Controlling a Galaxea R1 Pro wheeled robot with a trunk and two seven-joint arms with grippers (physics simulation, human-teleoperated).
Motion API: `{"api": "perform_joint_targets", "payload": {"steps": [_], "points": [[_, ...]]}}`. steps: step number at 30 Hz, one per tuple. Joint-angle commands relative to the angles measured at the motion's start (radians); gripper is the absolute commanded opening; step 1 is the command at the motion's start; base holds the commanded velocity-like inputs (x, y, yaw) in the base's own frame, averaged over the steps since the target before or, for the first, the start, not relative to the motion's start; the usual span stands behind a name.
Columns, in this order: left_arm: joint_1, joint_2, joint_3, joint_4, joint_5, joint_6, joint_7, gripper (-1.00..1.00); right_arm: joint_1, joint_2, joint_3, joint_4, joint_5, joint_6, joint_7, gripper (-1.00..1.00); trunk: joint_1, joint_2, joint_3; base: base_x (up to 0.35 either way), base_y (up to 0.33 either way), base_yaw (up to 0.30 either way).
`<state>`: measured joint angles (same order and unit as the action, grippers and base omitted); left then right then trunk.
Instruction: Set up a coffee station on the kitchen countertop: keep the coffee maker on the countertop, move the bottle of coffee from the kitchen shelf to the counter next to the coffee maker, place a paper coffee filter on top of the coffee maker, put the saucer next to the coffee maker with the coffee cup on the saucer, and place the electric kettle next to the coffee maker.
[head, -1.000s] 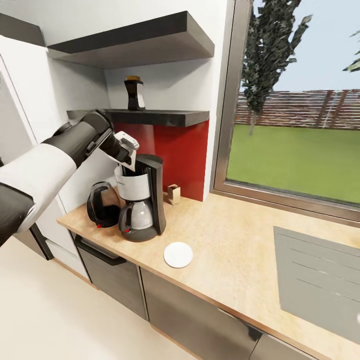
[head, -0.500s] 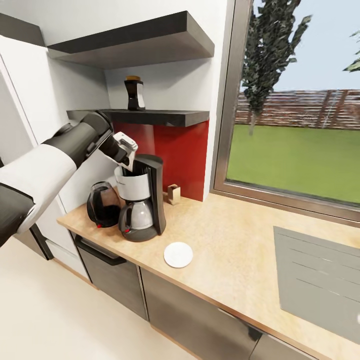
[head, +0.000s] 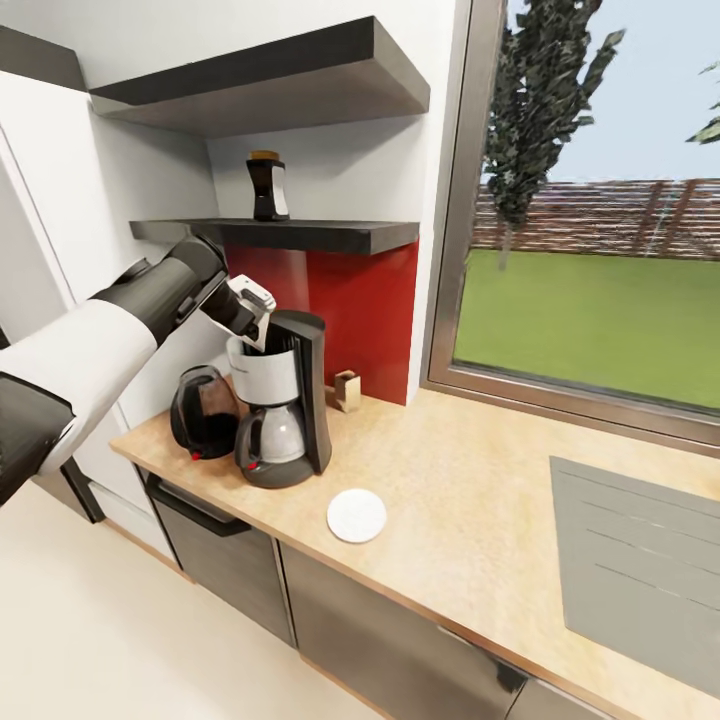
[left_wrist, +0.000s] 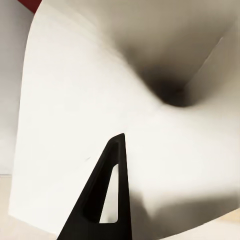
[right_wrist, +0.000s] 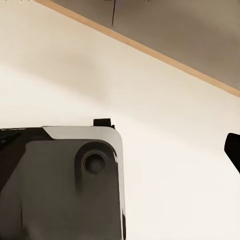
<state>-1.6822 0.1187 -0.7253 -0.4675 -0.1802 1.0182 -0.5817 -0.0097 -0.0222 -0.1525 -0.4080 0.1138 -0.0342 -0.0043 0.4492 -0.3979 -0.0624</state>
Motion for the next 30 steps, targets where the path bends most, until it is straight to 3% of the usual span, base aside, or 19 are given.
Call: {"api": "perform_joint_targets", "payload": {"steps": [1, 22, 23, 30], "points": [[-0.001, 0.001, -0.004, -0.001, -0.010, 0.000, -0.010, -1.00, -0.001, 0.001, -0.005, 0.001, 0.010, -0.003, 0.000, 1.00, 0.001, -0.002, -0.002, 0.119, 0.000, 0.000], [0.019, 0.002, 0.008, -0.009, -0.013, -0.001, -0.010, -1.00, -0.001, 0.001, -0.005, 0.002, 0.010, -0.003, 0.000, 1.00, 0.001, -0.002, -0.002, 0.026, 0.000, 0.000], [0.019, 0.002, 0.010, -0.009, -0.013, -0.001, -0.010, 1.00, -0.001, 0.001, -0.005, 0.002, 0.010, -0.003, 0.000, 1.00, 0.001, -0.002, -0.002, 0.000, 0.000, 0.000], [0.019, 0.004, 0.012, -0.013, -0.013, -0.002, -0.005, 1.00, -0.001, 0.001, -0.005, 0.002, 0.010, -0.003, 0.000, 1.00, 0.001, -0.002, -0.002, 0.000, 0.000, 0.000]]}}
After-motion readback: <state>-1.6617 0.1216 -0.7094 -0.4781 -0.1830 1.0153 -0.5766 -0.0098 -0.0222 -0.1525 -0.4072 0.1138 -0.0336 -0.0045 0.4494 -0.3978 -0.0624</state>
